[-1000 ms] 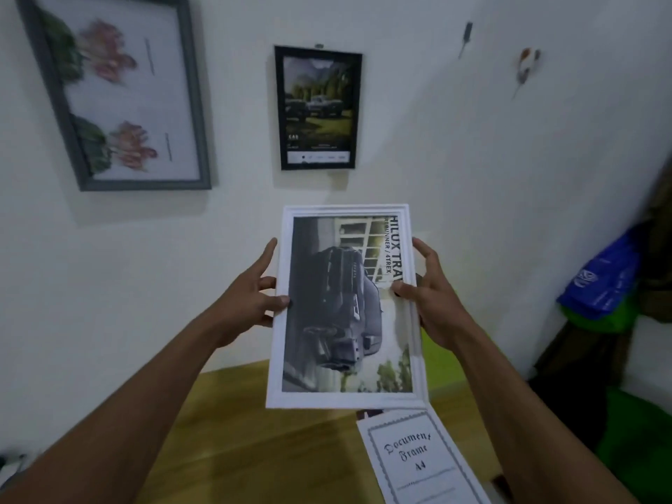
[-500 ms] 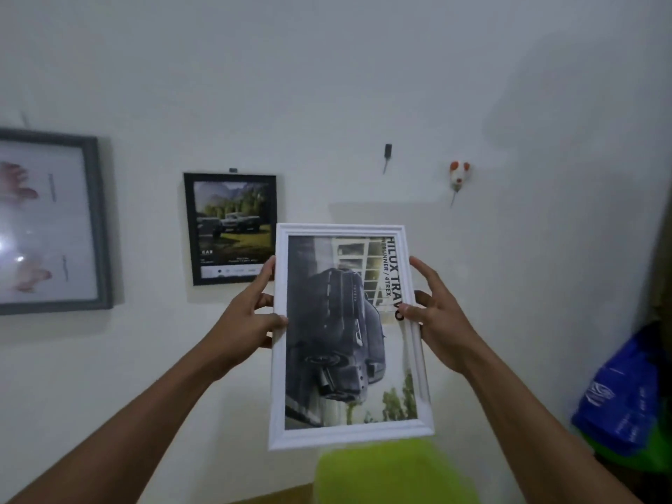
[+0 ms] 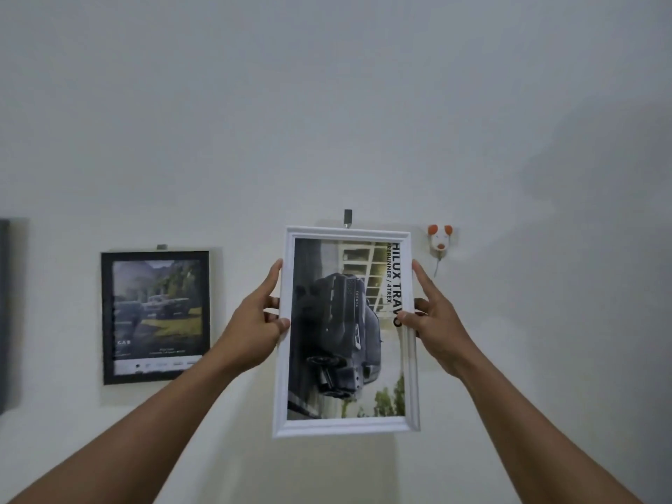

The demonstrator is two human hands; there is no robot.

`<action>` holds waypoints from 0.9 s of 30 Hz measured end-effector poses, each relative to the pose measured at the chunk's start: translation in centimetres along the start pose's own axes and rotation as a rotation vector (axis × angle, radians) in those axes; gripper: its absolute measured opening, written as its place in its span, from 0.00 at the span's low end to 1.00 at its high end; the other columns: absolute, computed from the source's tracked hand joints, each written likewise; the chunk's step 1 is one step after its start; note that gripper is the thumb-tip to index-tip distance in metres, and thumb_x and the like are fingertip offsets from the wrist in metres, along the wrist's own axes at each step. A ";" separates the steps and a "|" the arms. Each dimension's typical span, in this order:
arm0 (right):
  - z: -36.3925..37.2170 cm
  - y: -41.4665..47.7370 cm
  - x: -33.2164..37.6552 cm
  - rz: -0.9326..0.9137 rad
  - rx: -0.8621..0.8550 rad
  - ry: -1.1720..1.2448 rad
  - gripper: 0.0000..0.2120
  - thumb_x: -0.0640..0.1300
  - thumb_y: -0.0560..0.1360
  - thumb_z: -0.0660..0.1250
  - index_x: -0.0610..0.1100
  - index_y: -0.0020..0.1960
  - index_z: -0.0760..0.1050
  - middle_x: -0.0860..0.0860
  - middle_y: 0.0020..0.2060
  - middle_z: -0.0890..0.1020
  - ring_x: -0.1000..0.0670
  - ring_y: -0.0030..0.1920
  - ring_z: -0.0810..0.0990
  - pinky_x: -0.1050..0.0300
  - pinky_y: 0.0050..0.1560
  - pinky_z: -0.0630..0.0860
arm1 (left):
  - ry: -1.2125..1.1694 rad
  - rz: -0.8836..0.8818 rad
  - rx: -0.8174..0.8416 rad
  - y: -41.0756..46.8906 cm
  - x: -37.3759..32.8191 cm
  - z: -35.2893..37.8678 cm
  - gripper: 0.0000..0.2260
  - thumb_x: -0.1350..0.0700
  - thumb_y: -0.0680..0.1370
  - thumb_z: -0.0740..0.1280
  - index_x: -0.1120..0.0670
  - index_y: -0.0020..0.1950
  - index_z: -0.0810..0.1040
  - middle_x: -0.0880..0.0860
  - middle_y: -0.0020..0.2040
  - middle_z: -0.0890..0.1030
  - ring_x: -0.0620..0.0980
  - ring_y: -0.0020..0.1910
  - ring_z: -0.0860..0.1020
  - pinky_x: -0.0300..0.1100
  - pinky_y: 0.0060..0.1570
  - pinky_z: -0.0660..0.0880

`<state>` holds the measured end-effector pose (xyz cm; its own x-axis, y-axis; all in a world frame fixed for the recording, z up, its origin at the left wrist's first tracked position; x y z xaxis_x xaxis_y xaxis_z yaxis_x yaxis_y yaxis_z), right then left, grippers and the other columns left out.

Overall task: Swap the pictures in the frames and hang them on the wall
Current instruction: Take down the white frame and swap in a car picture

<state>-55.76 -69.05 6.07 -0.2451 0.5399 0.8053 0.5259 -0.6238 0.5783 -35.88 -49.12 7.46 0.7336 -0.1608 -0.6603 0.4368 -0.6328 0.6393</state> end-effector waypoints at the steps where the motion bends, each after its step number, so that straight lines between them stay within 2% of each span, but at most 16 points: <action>1: 0.0 1.0 -0.1 -0.011 0.003 0.000 0.44 0.28 0.76 0.65 0.68 0.75 0.56 0.48 0.57 0.83 0.46 0.55 0.83 0.48 0.61 0.78 | 0.011 0.012 -0.015 0.8 -0.1 0.1 0.40 0.65 0.78 0.65 0.29 0.74 0.51 0.55 0.55 0.76 0.52 0.41 0.79 0.34 0.39 0.76; 3: -0.1 2.9 -0.3 -0.024 0.008 -0.003 0.44 0.27 0.77 0.64 0.66 0.76 0.54 0.48 0.60 0.81 0.48 0.57 0.82 0.53 0.59 0.79 | 0.044 0.029 -0.043 2.3 -0.3 0.2 0.40 0.66 0.78 0.65 0.29 0.74 0.51 0.54 0.53 0.77 0.50 0.38 0.78 0.33 0.38 0.75; 5: -0.1 4.4 -0.4 -0.037 0.009 -0.015 0.43 0.27 0.77 0.64 0.64 0.77 0.53 0.48 0.62 0.81 0.51 0.56 0.82 0.62 0.51 0.78 | 0.078 0.028 -0.068 3.4 -0.2 0.3 0.41 0.66 0.78 0.65 0.29 0.74 0.50 0.54 0.54 0.76 0.50 0.38 0.77 0.32 0.37 0.74; 8: -0.1 6.1 -0.5 -0.051 0.012 -0.020 0.42 0.27 0.77 0.62 0.62 0.78 0.52 0.49 0.62 0.80 0.53 0.54 0.82 0.67 0.44 0.76 | 0.095 0.022 -0.082 4.6 0.2 0.7 0.41 0.66 0.78 0.65 0.29 0.74 0.49 0.55 0.55 0.76 0.49 0.39 0.77 0.32 0.37 0.74; 11: -0.2 7.0 -0.9 -0.060 0.015 -0.031 0.42 0.27 0.78 0.61 0.62 0.78 0.52 0.49 0.63 0.80 0.53 0.53 0.81 0.70 0.42 0.75 | 0.108 0.015 -0.088 5.3 0.2 1.2 0.40 0.66 0.78 0.64 0.32 0.75 0.49 0.53 0.54 0.74 0.49 0.41 0.77 0.29 0.35 0.73; 16: -0.6 7.6 -1.8 -0.070 0.003 -0.046 0.41 0.28 0.78 0.61 0.62 0.78 0.51 0.49 0.62 0.79 0.55 0.51 0.81 0.72 0.40 0.74 | 0.119 0.014 -0.102 5.3 0.1 2.4 0.39 0.66 0.79 0.63 0.34 0.76 0.48 0.42 0.48 0.72 0.47 0.43 0.77 0.26 0.34 0.73; 21: -0.4 7.5 -2.9 -0.078 0.008 -0.089 0.40 0.30 0.79 0.61 0.62 0.78 0.50 0.53 0.62 0.78 0.57 0.50 0.80 0.75 0.41 0.72 | 0.154 -0.003 -0.136 5.1 1.4 2.8 0.41 0.66 0.79 0.63 0.30 0.74 0.46 0.40 0.48 0.72 0.45 0.47 0.77 0.33 0.44 0.73; 24: -0.3 7.4 -3.2 -0.084 0.009 -0.106 0.40 0.29 0.79 0.61 0.61 0.79 0.50 0.53 0.62 0.78 0.57 0.49 0.80 0.73 0.42 0.74 | 0.156 -0.015 -0.138 4.9 1.9 3.3 0.40 0.66 0.79 0.63 0.32 0.75 0.46 0.42 0.50 0.73 0.43 0.48 0.76 0.29 0.41 0.72; 27: -0.5 7.5 -3.2 -0.094 -0.004 -0.125 0.40 0.30 0.79 0.61 0.62 0.78 0.50 0.53 0.62 0.79 0.58 0.49 0.80 0.73 0.41 0.73 | 0.164 -0.012 -0.158 4.9 1.9 3.3 0.40 0.66 0.79 0.63 0.32 0.75 0.46 0.47 0.55 0.73 0.44 0.49 0.76 0.31 0.45 0.72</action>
<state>-51.42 -75.76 7.89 -0.1894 0.6621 0.7251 0.5017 -0.5695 0.6511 -34.05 -55.05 8.06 0.7970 -0.0200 -0.6037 0.5129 -0.5054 0.6939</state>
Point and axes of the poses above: each hand's wrist, its own y-axis towards the middle knuckle, its own z-axis out of the palm, x = y × z, the point moved 10 cm from there along y, towards the middle knuckle
